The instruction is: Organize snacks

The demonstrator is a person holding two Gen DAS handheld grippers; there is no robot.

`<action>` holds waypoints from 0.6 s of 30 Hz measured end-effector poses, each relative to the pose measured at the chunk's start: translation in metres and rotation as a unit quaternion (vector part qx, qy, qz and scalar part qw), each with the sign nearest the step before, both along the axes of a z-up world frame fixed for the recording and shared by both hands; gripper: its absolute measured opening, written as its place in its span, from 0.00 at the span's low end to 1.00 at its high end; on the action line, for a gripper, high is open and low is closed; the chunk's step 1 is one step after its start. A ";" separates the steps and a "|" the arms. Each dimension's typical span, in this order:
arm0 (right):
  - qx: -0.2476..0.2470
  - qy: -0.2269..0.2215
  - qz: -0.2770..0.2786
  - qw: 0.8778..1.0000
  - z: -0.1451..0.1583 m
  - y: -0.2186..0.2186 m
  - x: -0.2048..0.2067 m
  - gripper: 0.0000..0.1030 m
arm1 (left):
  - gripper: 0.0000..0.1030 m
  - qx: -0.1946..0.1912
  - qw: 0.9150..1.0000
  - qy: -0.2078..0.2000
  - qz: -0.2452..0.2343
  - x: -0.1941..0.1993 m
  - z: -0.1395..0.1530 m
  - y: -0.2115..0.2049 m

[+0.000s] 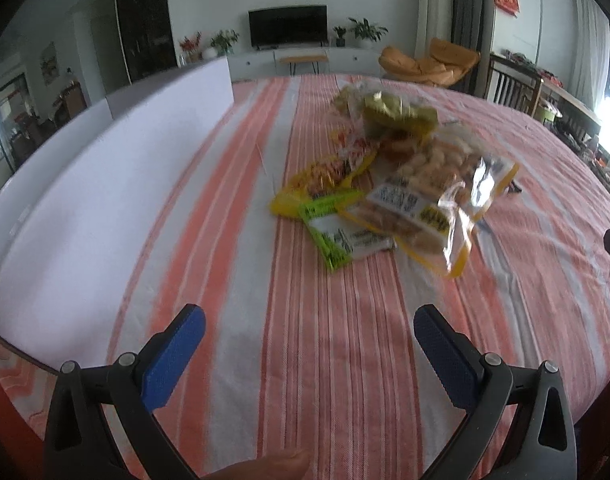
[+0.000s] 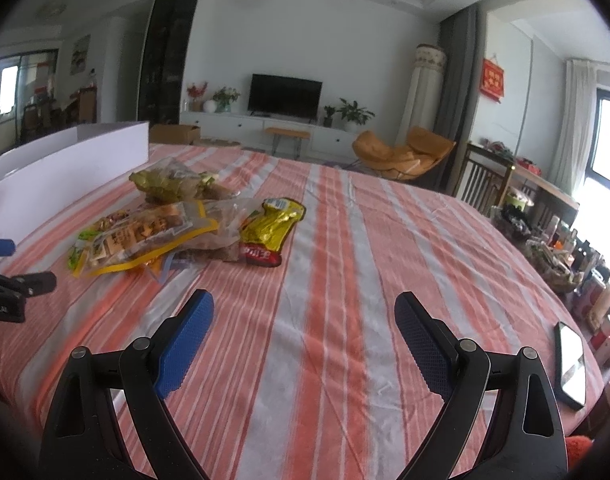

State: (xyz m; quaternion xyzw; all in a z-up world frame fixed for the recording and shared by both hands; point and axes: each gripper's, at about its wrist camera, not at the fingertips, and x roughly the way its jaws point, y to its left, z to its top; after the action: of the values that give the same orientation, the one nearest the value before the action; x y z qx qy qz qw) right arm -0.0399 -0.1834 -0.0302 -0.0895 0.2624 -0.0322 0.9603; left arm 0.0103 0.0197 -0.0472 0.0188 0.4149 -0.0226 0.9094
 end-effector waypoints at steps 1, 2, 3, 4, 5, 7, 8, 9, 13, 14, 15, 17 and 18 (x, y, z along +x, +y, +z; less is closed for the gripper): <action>0.002 0.004 0.003 1.000 -0.001 0.000 0.000 0.91 | 1.00 -0.002 1.000 0.003 -0.001 0.000 -0.002 0.000; 0.004 0.007 0.006 1.000 -0.001 0.000 0.000 0.91 | 1.00 -0.003 1.000 0.010 -0.001 0.002 -0.004 0.001; 0.006 0.011 0.008 1.000 -0.002 0.001 0.001 0.91 | 1.00 -0.004 1.000 0.014 -0.001 0.003 -0.006 0.001; 0.009 0.017 0.010 1.000 -0.003 0.001 0.002 0.91 | 1.00 -0.006 1.000 0.020 0.000 0.004 -0.008 0.002; 0.011 0.021 0.013 1.000 -0.004 0.001 0.003 0.91 | 1.00 -0.007 1.000 0.024 0.000 0.005 -0.010 0.002; 0.012 0.030 0.019 0.999 -0.007 0.004 0.004 0.91 | 1.00 -0.006 0.999 0.033 0.002 0.006 -0.015 0.003; 0.010 0.034 0.022 0.999 -0.008 0.005 0.004 0.91 | 1.00 -0.005 0.999 0.038 0.002 0.006 -0.017 0.004; 0.008 0.037 0.025 0.999 -0.010 0.007 0.004 0.91 | 1.00 -0.003 0.999 0.042 0.002 0.006 -0.019 0.004; 0.013 0.053 0.035 0.998 -0.015 0.011 0.005 0.91 | 1.00 -0.007 0.999 0.048 0.002 0.008 -0.021 0.004; 0.015 0.058 0.036 0.998 -0.017 0.011 0.006 0.91 | 1.00 -0.008 0.999 0.048 0.003 0.008 -0.022 0.004; 0.018 0.067 0.036 0.997 -0.019 0.010 0.007 0.91 | 1.00 -0.008 0.999 0.048 0.002 0.008 -0.022 0.003; 0.023 0.080 0.034 0.996 -0.025 0.009 0.011 0.91 | 1.00 -0.008 0.999 0.049 0.003 0.009 -0.022 0.003; 0.027 0.087 0.031 0.995 -0.028 0.007 0.012 0.91 | 1.00 -0.008 0.999 0.050 0.003 0.009 -0.021 0.002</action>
State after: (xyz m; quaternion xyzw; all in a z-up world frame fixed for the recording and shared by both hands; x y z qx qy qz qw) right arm -0.0278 -0.1766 -0.0581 -0.0741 0.3430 0.0127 0.9363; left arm 0.0195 0.0218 -0.0684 0.0095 0.4600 -0.0238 0.8876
